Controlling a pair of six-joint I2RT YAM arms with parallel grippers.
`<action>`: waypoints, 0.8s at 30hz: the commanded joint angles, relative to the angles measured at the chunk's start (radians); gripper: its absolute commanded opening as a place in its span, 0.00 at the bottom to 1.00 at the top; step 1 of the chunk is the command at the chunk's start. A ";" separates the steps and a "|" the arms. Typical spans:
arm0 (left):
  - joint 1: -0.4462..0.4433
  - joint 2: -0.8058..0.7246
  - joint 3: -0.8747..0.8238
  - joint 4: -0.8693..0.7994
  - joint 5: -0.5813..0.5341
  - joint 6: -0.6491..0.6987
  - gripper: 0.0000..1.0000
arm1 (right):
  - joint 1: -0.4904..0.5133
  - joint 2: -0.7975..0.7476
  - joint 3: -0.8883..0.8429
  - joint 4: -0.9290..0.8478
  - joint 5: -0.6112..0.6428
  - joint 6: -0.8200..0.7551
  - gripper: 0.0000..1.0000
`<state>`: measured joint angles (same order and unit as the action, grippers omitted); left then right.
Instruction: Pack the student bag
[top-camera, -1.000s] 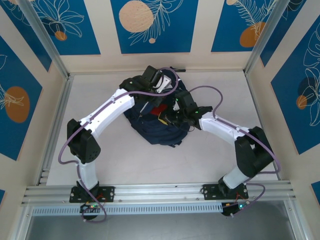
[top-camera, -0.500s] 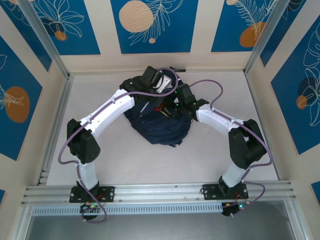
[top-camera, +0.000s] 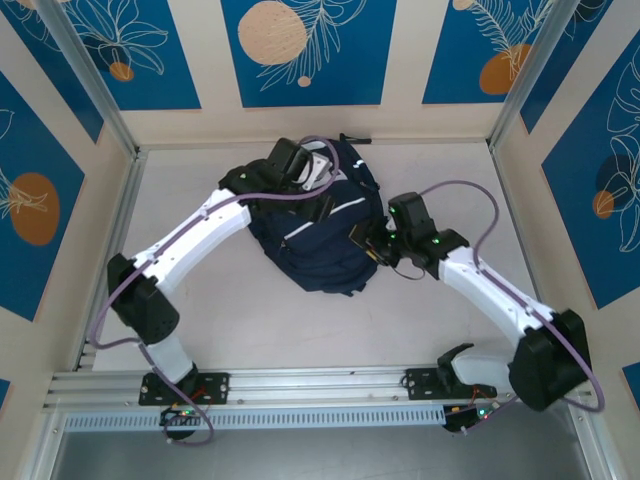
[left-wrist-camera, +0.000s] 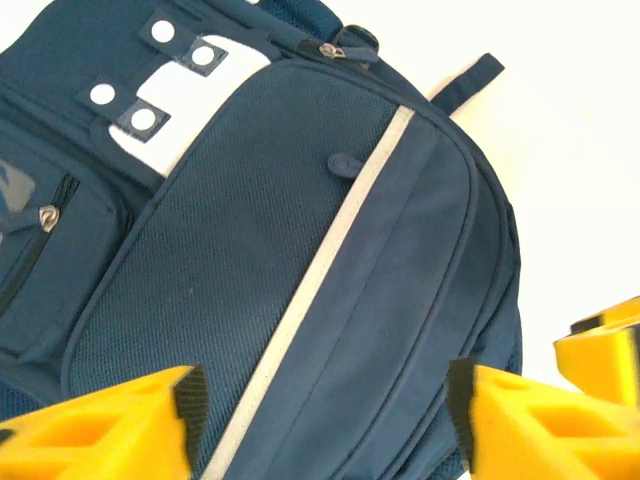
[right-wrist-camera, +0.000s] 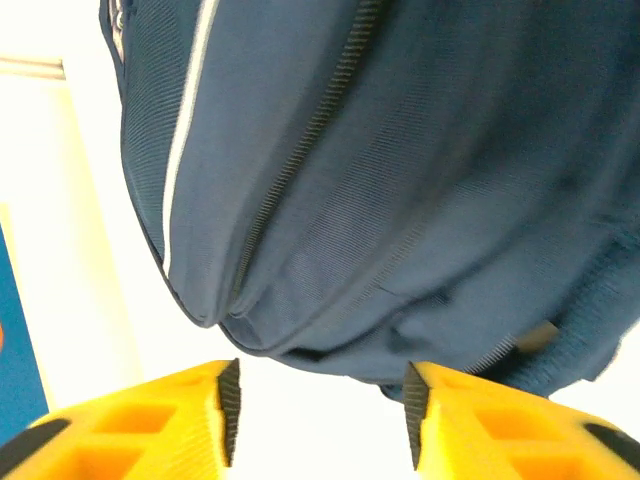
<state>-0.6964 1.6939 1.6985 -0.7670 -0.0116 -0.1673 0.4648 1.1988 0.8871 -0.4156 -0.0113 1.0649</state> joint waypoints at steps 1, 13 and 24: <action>0.024 -0.089 -0.125 0.036 0.028 -0.071 0.73 | -0.023 -0.073 -0.040 -0.087 0.039 -0.038 0.59; 0.122 -0.303 -0.612 0.200 0.078 -0.072 0.66 | -0.041 -0.007 0.025 -0.046 -0.102 -0.163 0.86; 0.142 -0.193 -0.641 0.276 0.105 0.080 0.39 | 0.031 0.102 0.097 -0.028 -0.133 -0.155 0.88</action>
<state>-0.5716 1.4757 1.0584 -0.5362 0.0574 -0.1417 0.4793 1.2877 0.9432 -0.4564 -0.1154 0.9226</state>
